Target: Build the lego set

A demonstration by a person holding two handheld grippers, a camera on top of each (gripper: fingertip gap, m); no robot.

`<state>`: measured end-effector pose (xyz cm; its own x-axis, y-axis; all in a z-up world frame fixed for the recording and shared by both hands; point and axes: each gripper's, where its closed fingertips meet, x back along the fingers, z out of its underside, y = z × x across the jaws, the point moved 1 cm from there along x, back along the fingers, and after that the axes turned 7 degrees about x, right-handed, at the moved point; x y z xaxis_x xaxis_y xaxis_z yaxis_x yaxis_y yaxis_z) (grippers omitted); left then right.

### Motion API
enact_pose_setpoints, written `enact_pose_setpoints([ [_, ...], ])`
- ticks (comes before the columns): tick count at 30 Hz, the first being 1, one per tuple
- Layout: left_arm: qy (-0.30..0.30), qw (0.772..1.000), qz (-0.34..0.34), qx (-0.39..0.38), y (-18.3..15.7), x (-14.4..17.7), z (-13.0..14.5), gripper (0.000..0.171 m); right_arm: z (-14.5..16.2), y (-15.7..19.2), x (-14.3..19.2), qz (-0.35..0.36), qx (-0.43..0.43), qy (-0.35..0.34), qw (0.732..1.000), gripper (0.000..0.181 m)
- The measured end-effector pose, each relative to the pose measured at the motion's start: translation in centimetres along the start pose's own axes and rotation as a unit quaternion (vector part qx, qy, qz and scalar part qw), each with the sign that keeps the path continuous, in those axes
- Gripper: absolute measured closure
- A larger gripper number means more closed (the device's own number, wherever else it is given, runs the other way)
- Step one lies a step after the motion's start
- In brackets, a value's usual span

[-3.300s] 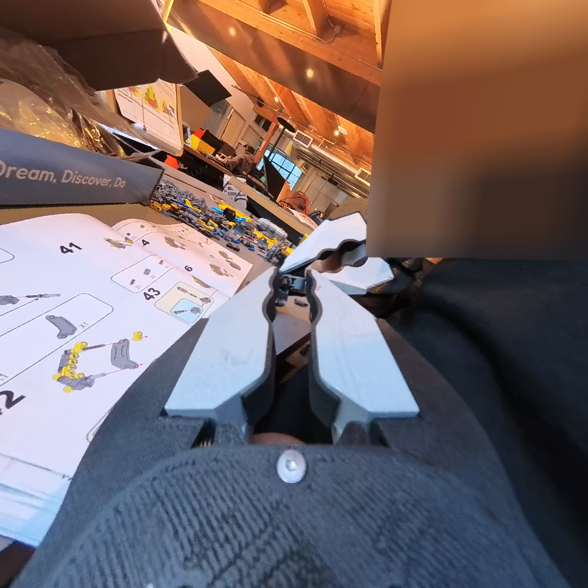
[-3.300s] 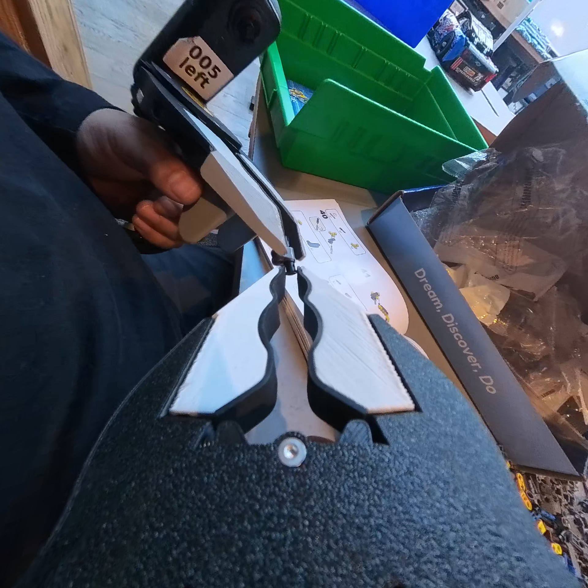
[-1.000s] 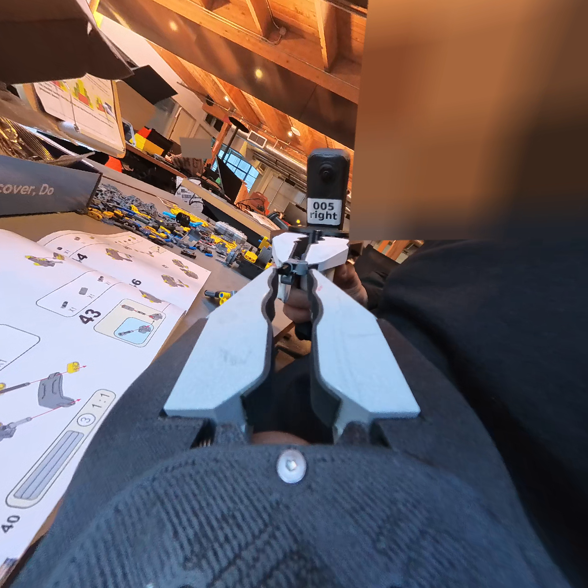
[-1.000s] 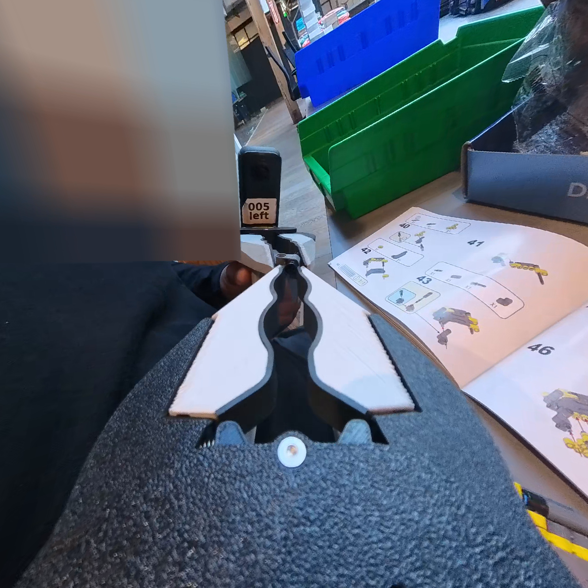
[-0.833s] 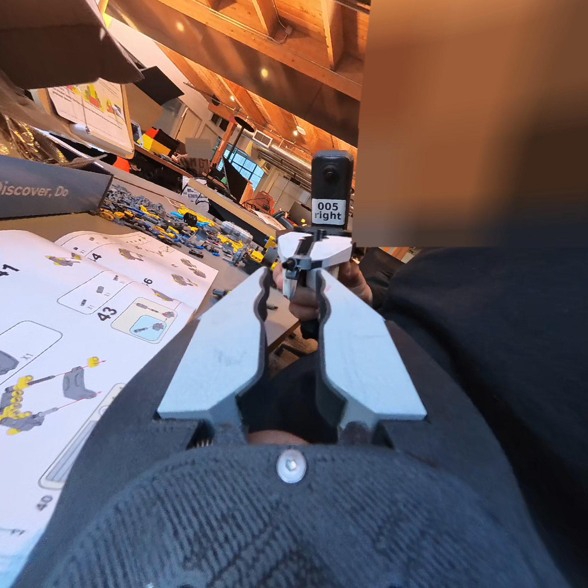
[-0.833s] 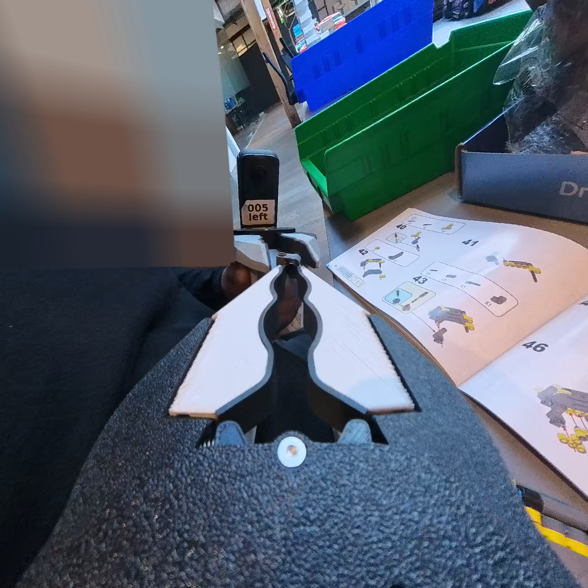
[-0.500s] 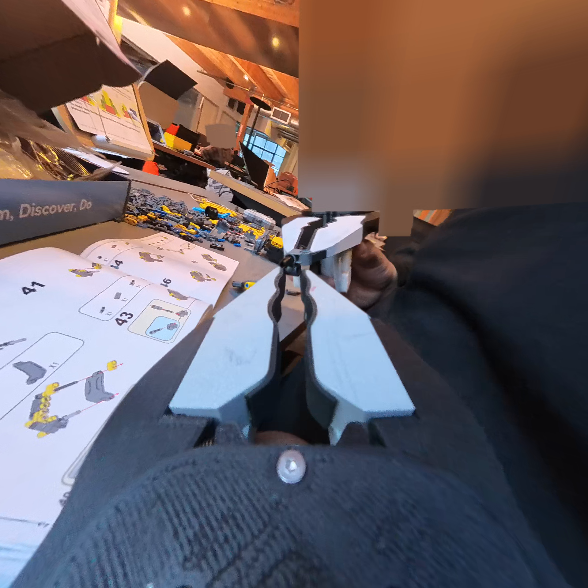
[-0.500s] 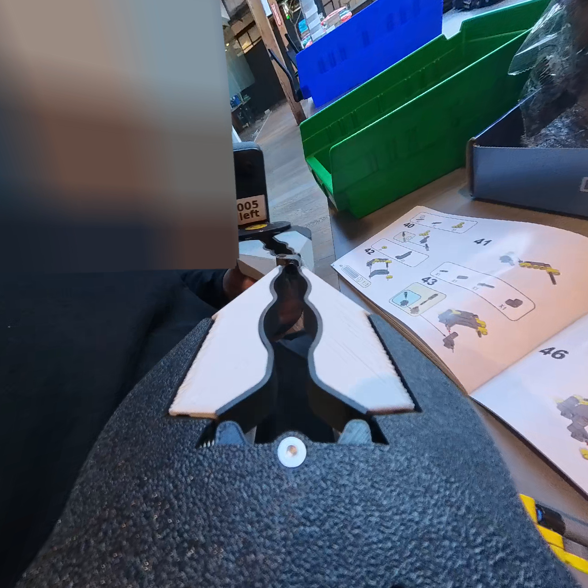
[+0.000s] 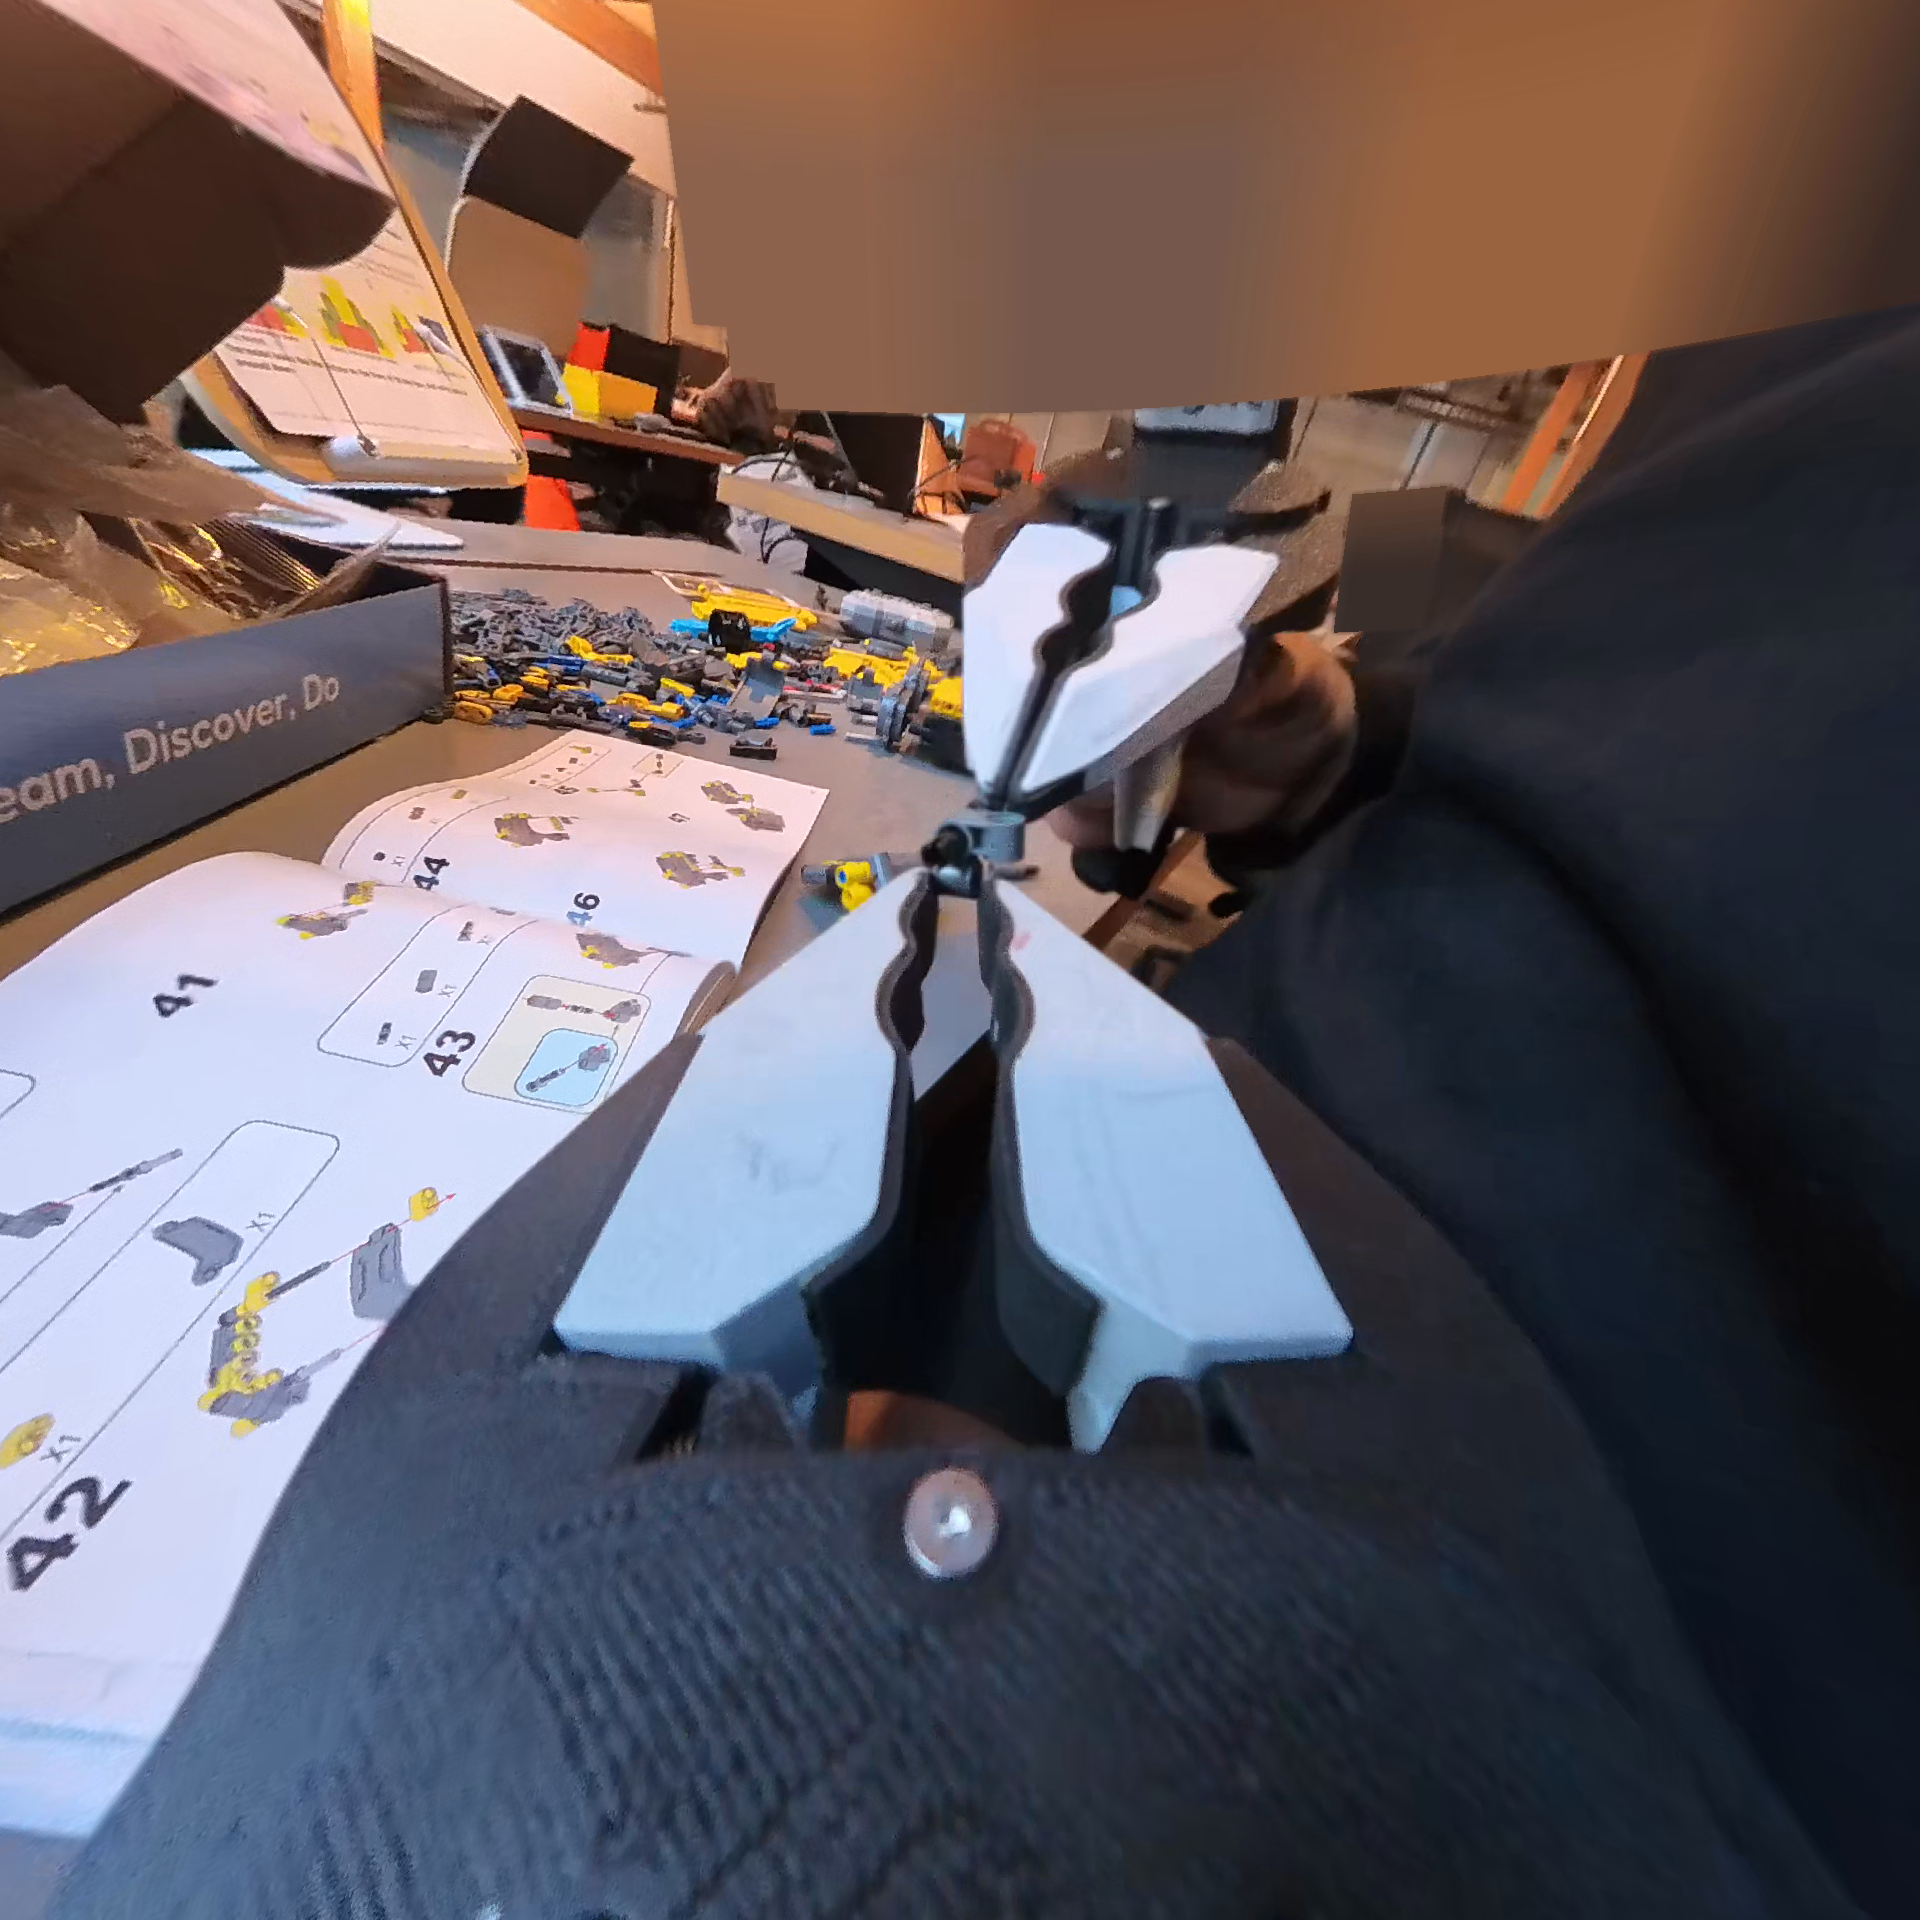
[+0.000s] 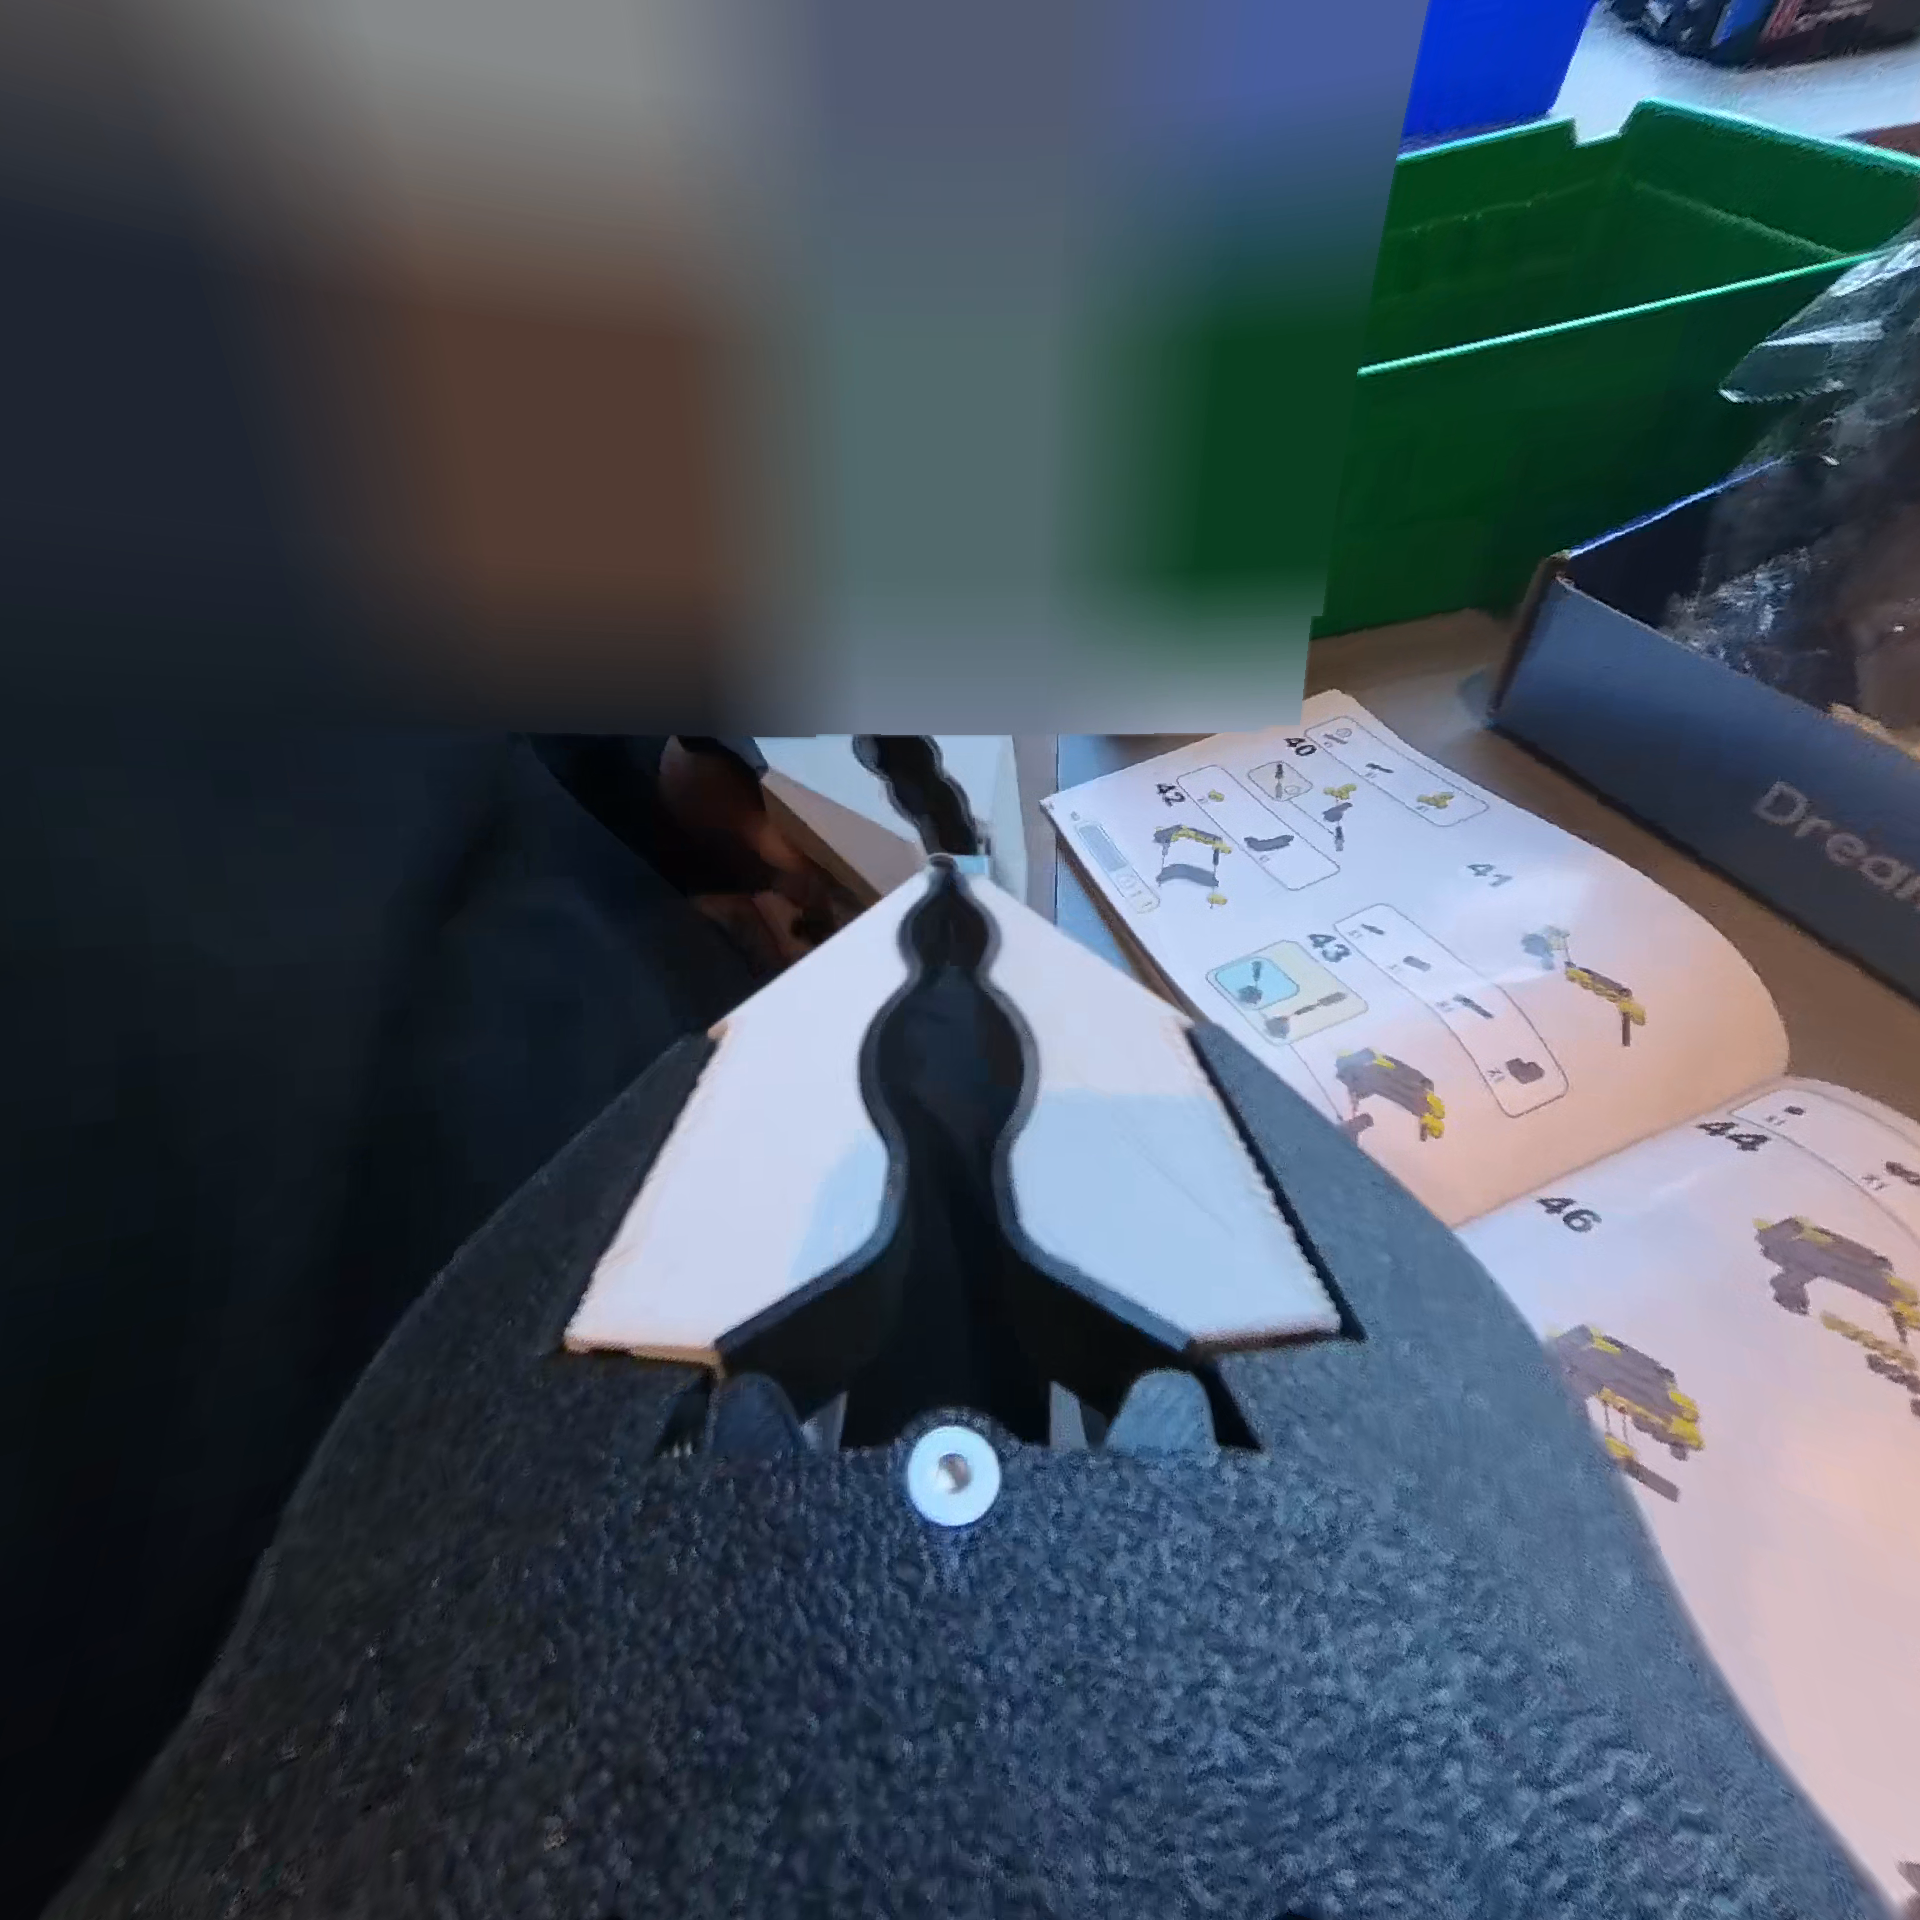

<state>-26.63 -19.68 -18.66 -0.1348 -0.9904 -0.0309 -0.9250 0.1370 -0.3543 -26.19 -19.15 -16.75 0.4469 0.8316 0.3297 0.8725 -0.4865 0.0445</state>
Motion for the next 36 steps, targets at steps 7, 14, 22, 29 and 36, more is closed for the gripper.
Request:
enact_pose_setpoints([
  [7, 0.023, 1.000, 0.001, -0.020, -1.0, 0.5, 0.2, 0.165, 0.3, 0.9, 0.4, -0.001, 0.060, 0.035, 0.998, 0.171],
  [14, 0.065, 0.997, 0.013, -0.029, -2.0, 0.4, 1.2, 0.165, 1.5, 1.7, 0.2, -0.007, 0.092, 0.077, 0.993, 0.174],
  [22, 0.062, 0.998, 0.015, -0.014, -3.0, 0.4, 1.0, 0.163, 2.2, 2.3, 0.4, -0.019, 0.016, 0.030, 0.999, 0.176],
  [29, 0.070, 0.998, 0.007, 0.004, -2.8, 0.6, 1.3, 0.162, 2.5, 2.4, 0.2, 0.009, 0.006, 0.010, 1.000, 0.176],
  [36, 0.048, 0.998, 0.017, 0.026, -2.9, 0.6, 1.3, 0.165, 2.3, 2.3, 0.2, 0.027, 0.061, 0.040, 0.997, 0.176],
])
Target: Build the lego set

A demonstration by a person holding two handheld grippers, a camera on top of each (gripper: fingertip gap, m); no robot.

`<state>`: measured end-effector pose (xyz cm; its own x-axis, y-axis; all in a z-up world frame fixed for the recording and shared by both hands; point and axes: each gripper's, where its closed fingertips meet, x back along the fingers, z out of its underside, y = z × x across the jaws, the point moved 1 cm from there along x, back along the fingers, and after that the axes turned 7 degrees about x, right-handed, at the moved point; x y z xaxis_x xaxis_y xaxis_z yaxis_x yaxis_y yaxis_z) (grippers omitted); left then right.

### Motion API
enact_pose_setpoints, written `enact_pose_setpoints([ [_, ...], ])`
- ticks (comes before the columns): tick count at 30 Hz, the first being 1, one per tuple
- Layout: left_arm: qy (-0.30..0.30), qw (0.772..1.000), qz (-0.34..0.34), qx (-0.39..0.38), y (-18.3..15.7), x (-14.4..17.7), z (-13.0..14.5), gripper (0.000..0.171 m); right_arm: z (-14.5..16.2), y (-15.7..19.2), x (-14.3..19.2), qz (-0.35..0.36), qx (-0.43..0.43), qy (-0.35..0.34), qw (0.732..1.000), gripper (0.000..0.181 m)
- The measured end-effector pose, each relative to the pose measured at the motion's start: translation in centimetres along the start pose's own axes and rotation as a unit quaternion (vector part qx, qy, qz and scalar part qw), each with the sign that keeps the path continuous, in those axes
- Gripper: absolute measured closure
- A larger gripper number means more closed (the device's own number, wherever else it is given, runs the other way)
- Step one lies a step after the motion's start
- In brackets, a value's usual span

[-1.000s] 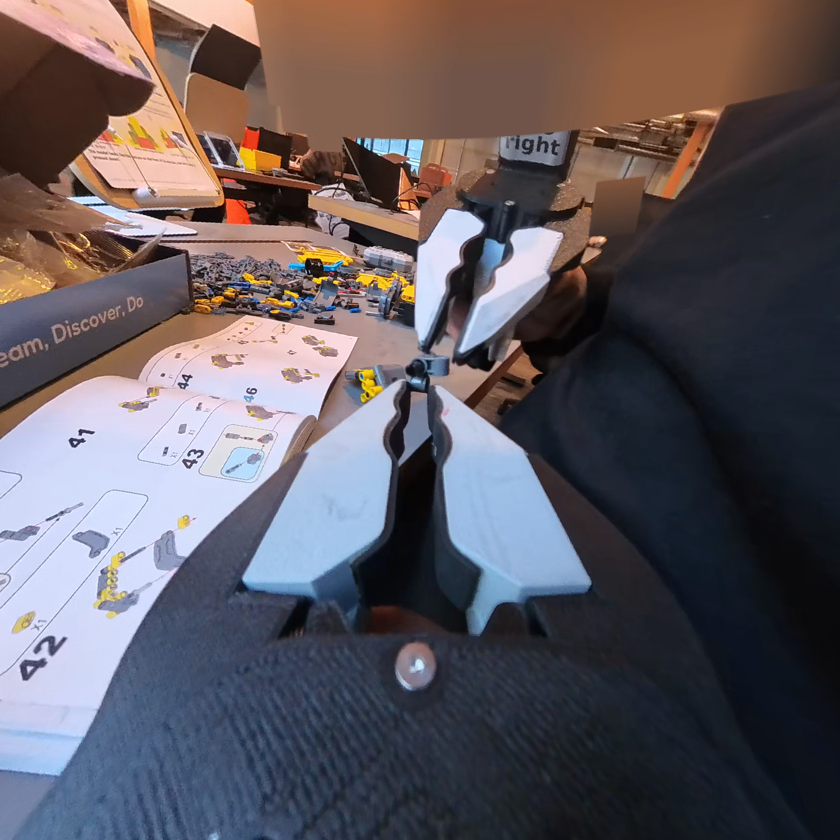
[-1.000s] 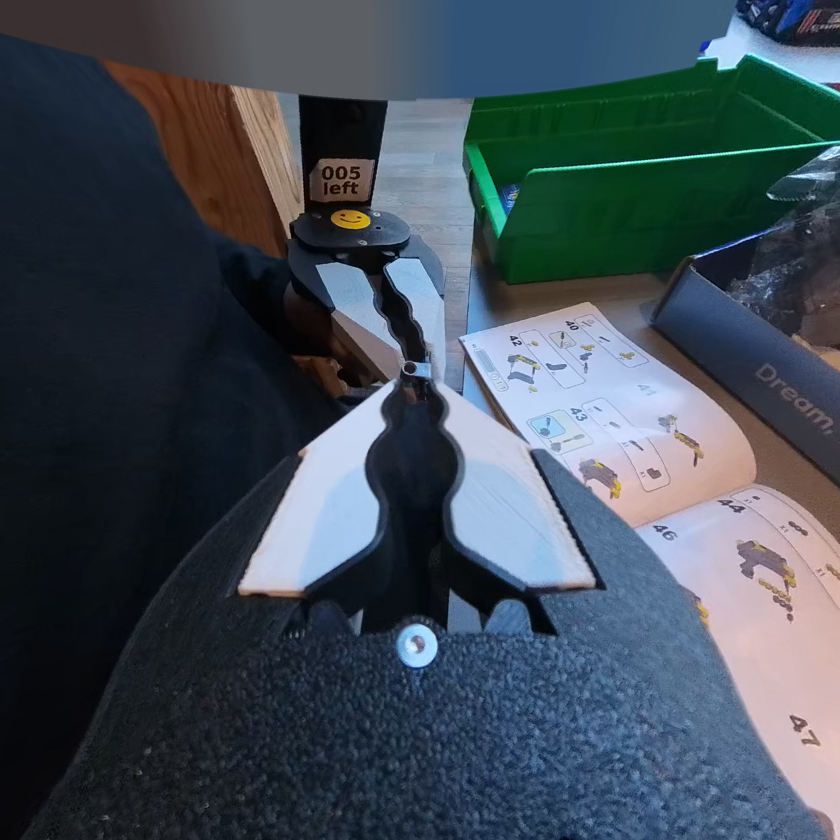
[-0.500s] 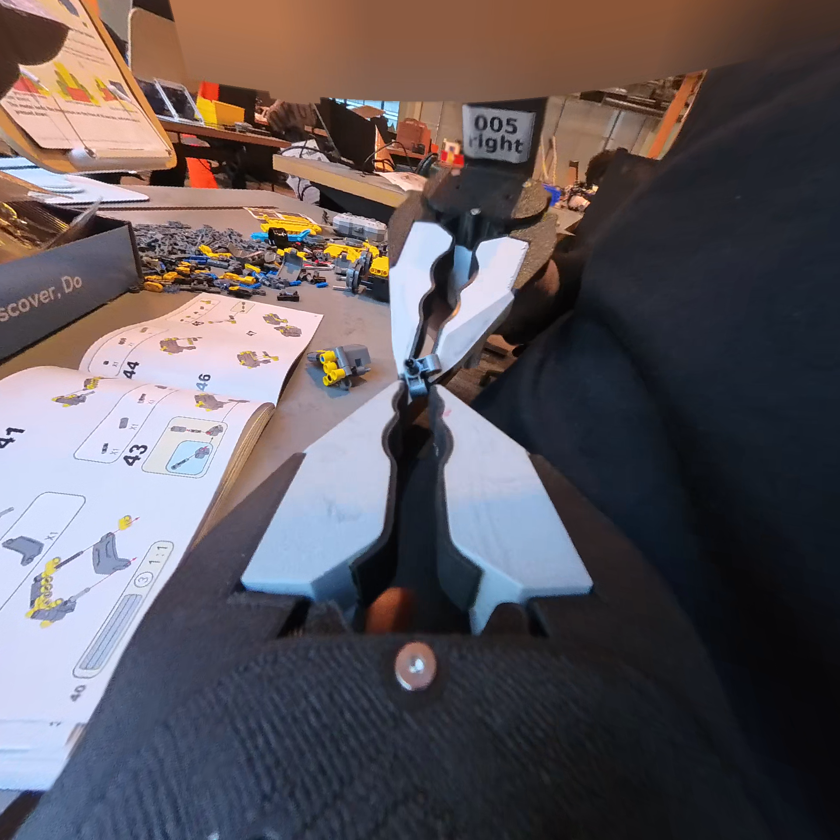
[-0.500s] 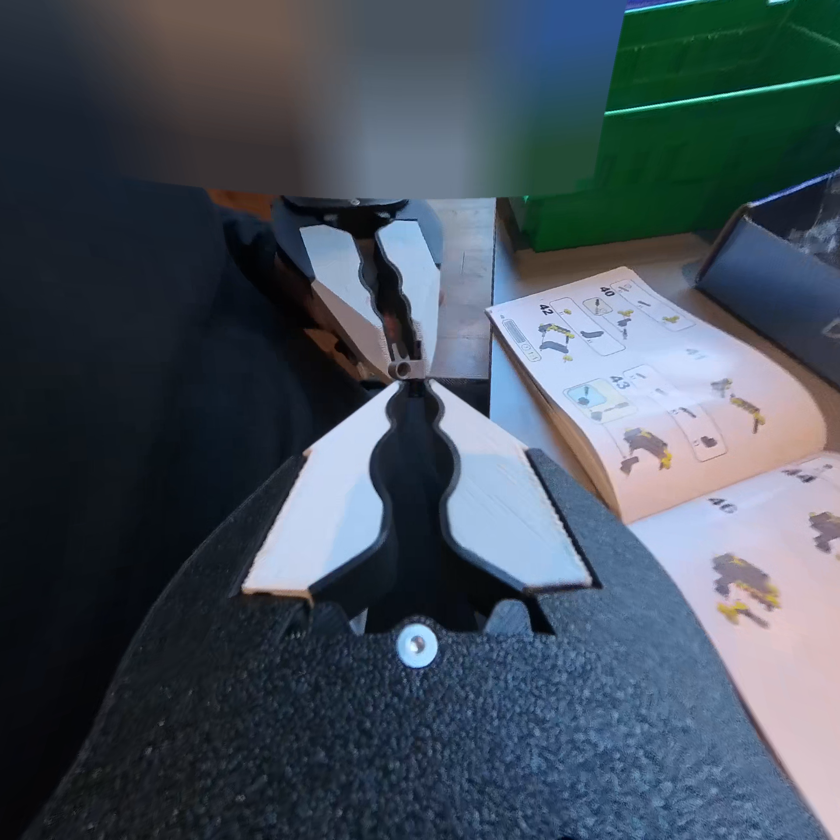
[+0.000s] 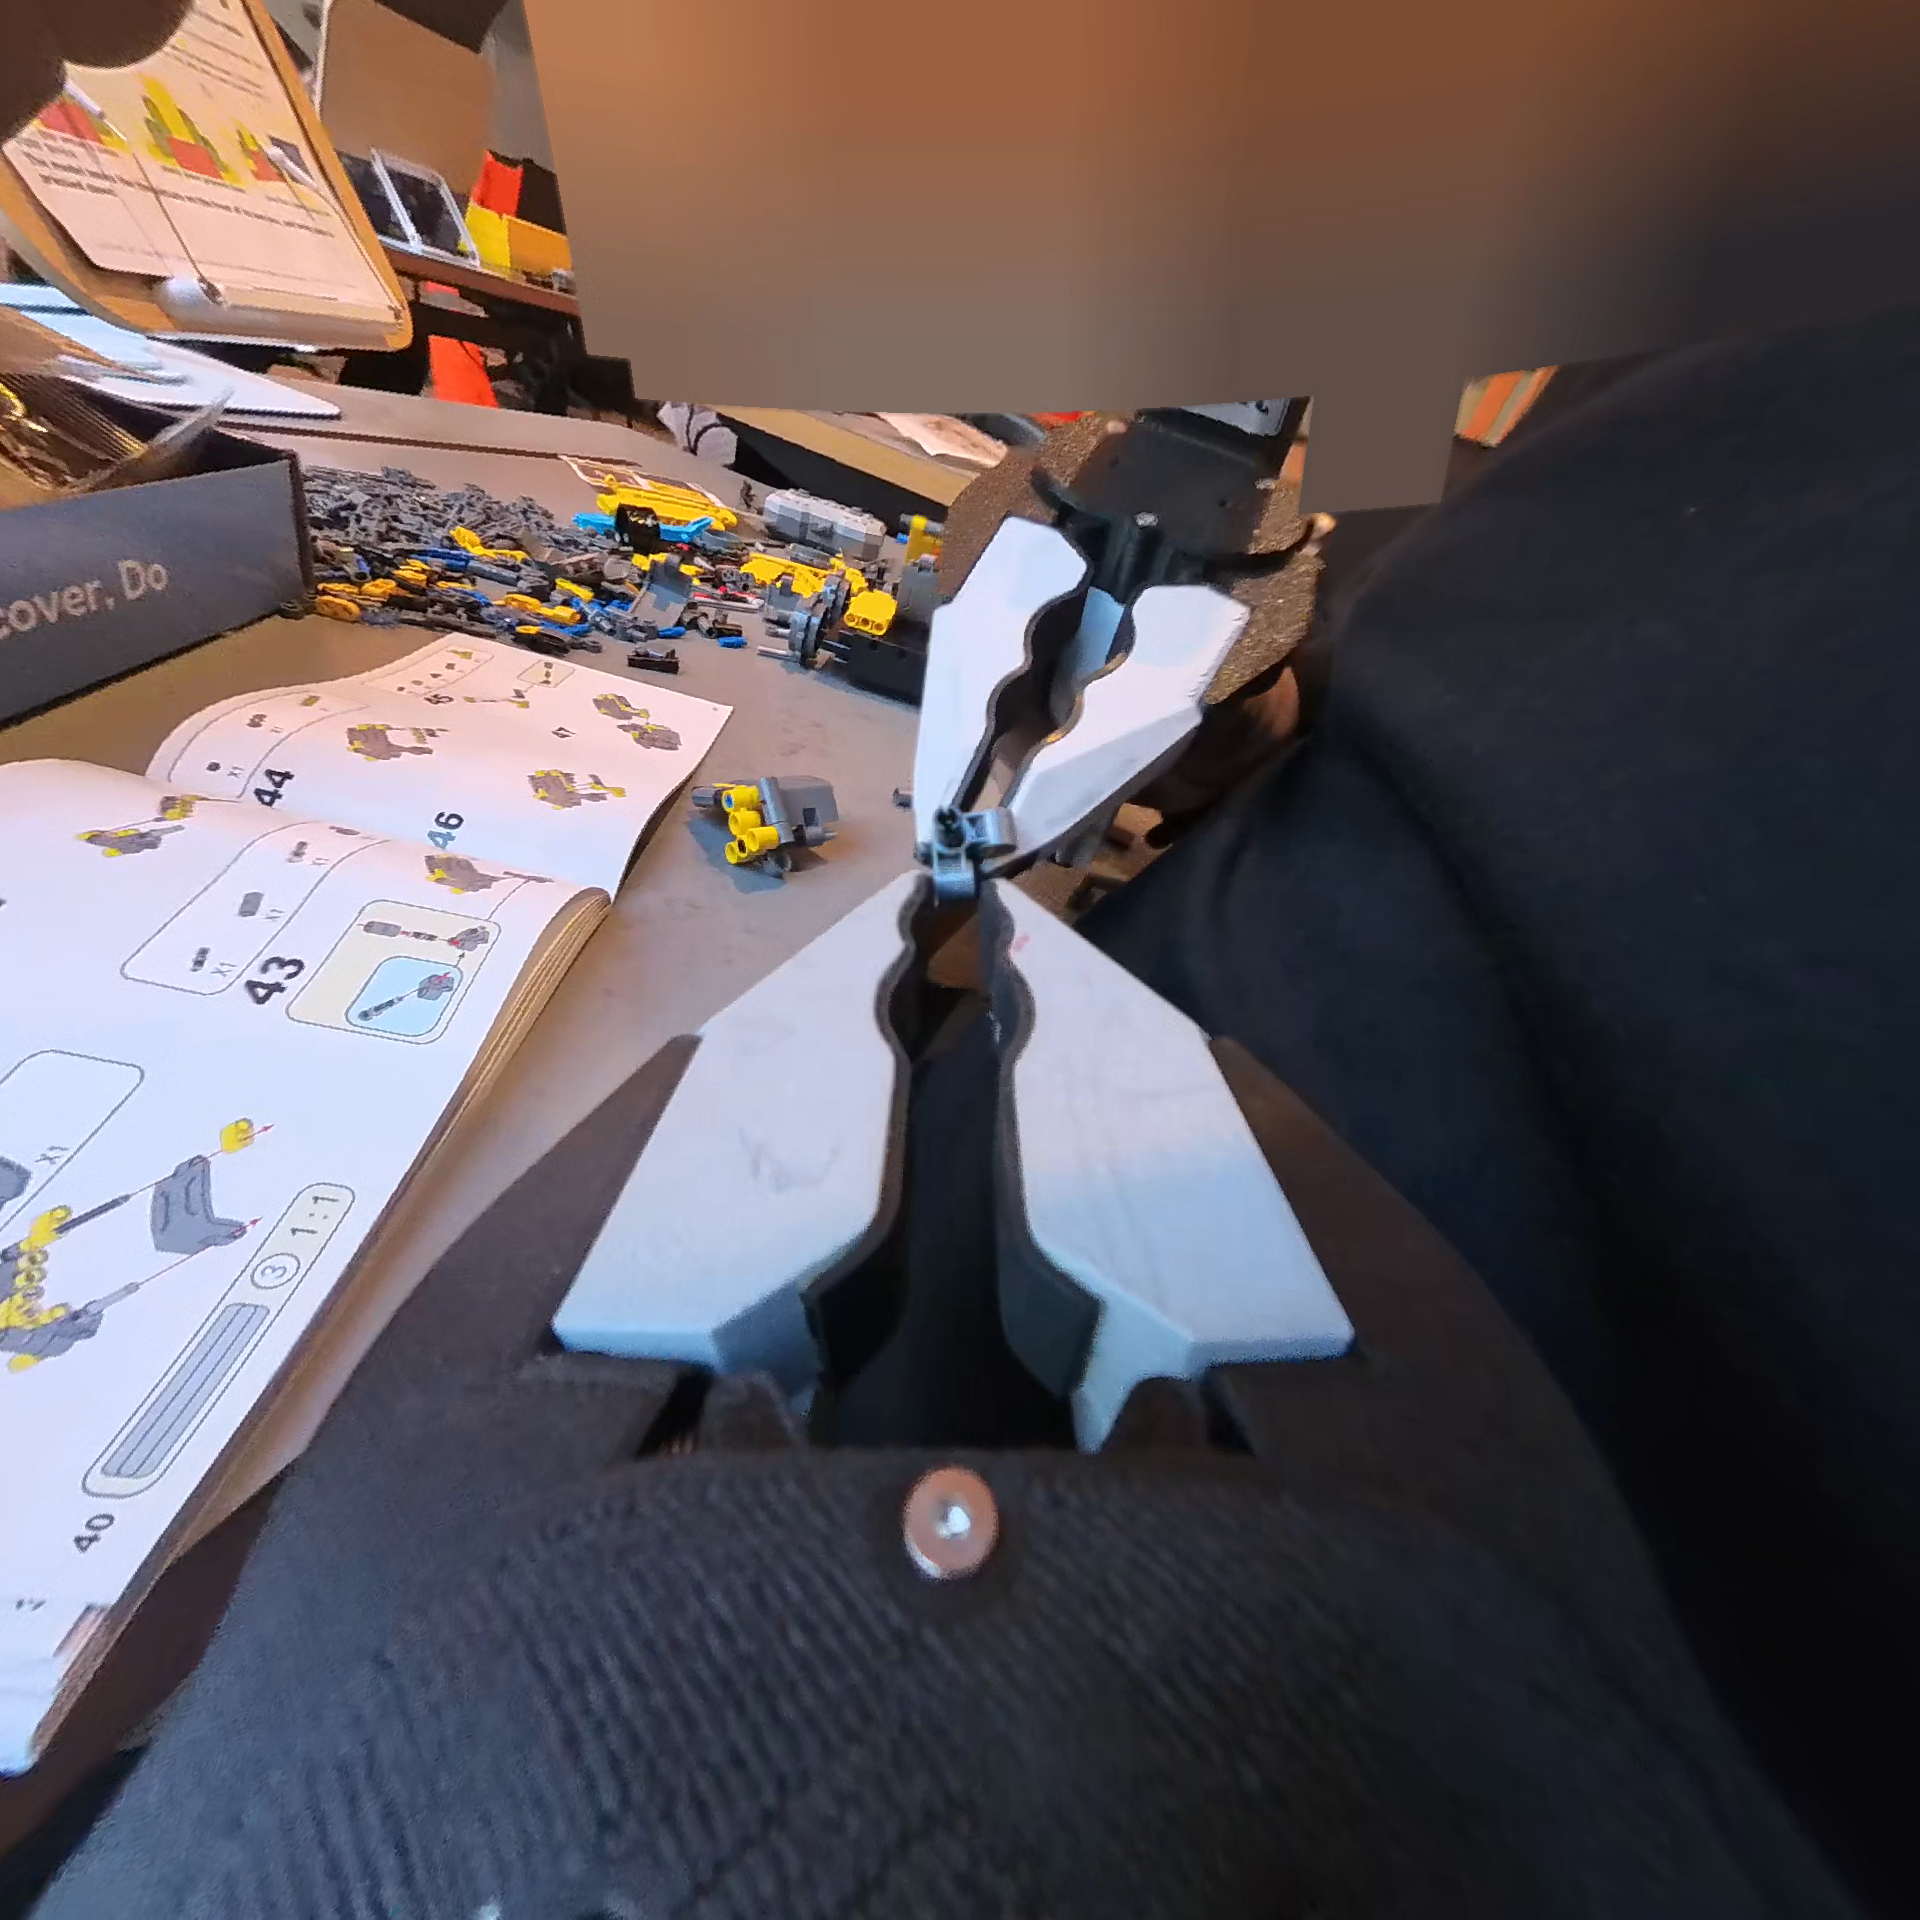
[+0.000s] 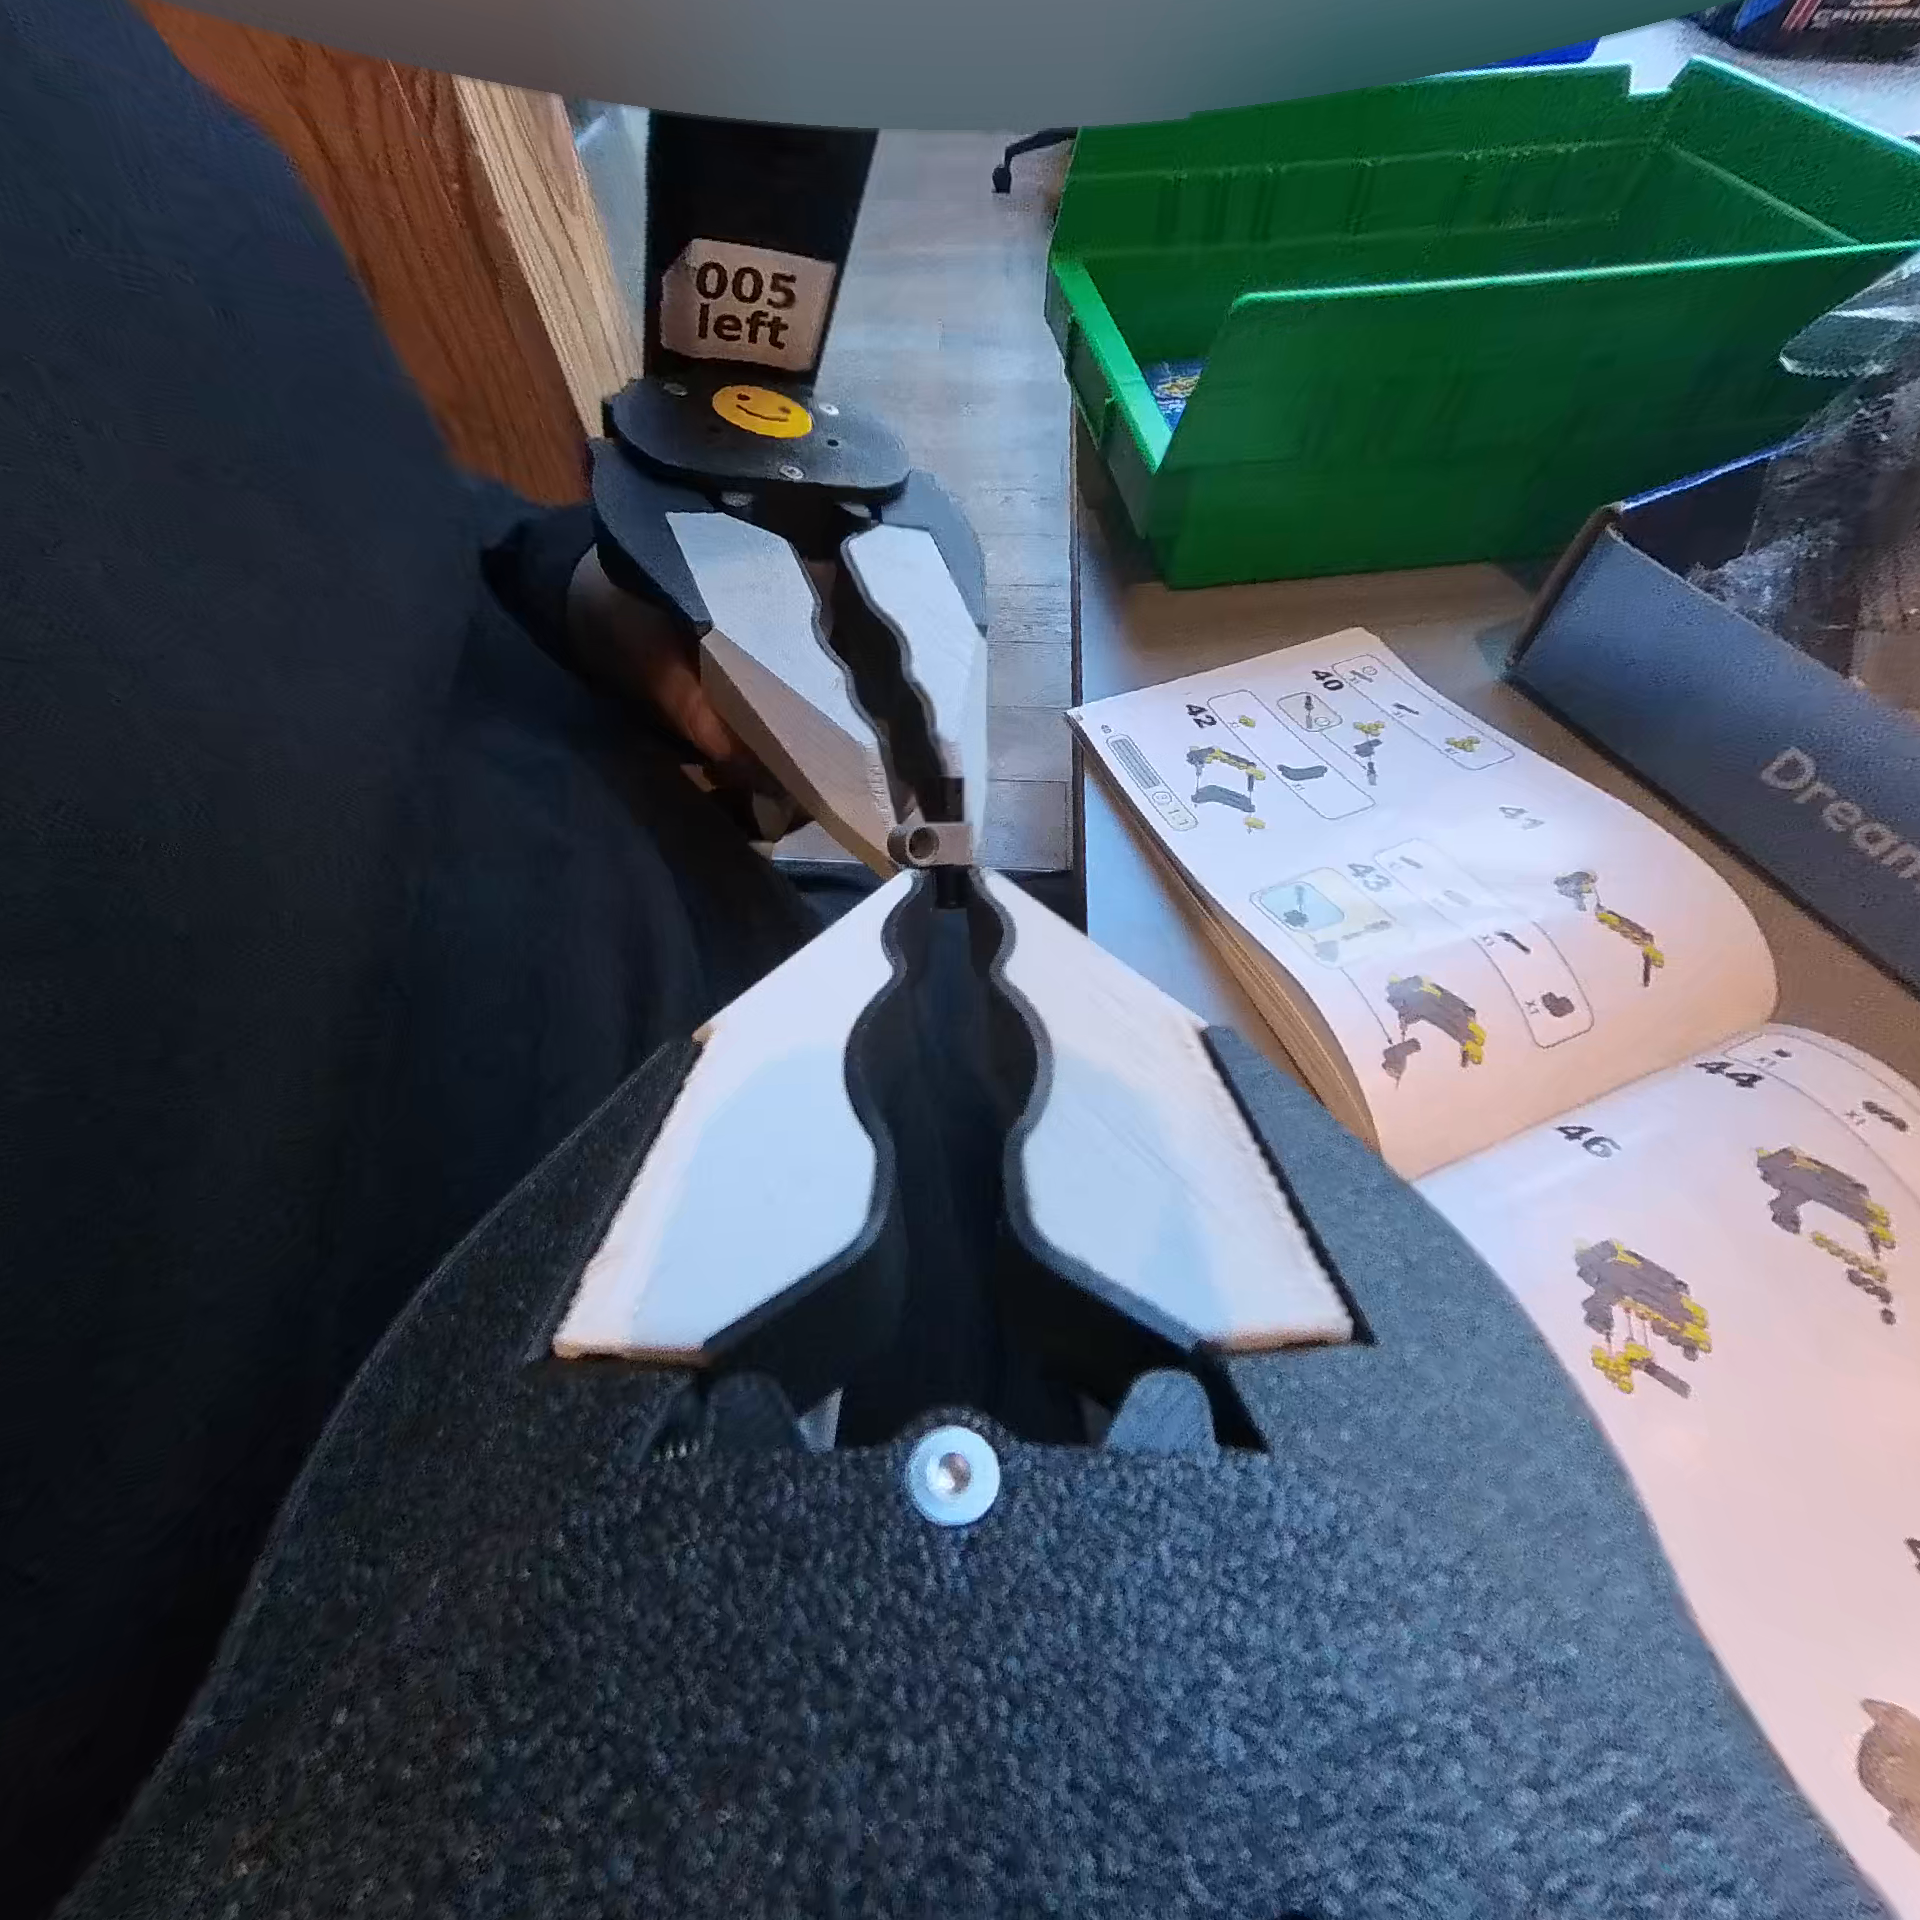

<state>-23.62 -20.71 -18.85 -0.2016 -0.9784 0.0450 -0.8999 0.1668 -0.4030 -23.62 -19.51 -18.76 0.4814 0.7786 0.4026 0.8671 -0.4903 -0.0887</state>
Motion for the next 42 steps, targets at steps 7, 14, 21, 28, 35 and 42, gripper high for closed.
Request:
enact_pose_setpoints([
  [7, -0.036, 0.999, -0.007, 0.010, 0.3, -0.1, -0.7, 0.166, -0.4, -0.6, 0.2, 0.016, 0.022, 0.012, 1.000, 0.176],
  [14, -0.054, 0.997, -0.052, -0.032, 0.4, 0.0, -0.9, 0.166, -0.7, -0.7, 0.1, 0.045, 0.069, 0.040, 0.996, 0.176],
  [21, -0.068, 0.995, -0.061, -0.041, 0.4, 0.4, -0.7, 0.166, -0.6, -0.5, -0.2, 0.074, 0.079, 0.055, 0.993, 0.174],
  [28, -0.065, 0.995, -0.064, -0.043, 0.4, 0.3, -0.3, 0.166, 0.1, -0.3, -0.3, 0.068, 0.051, 0.054, 0.995, 0.177],
  [35, -0.026, 0.999, -0.033, -0.017, 0.6, -0.3, 0.3, 0.166, 0.7, -0.4, -0.2, 0.041, 0.027, 0.029, 0.998, 0.176],
  [42, -0.048, 0.999, -0.007, -0.001, 0.0, 0.0, -0.6, 0.165, 0.1, -0.1, 0.0, 0.025, 0.060, 0.013, 0.998, 0.176],
])
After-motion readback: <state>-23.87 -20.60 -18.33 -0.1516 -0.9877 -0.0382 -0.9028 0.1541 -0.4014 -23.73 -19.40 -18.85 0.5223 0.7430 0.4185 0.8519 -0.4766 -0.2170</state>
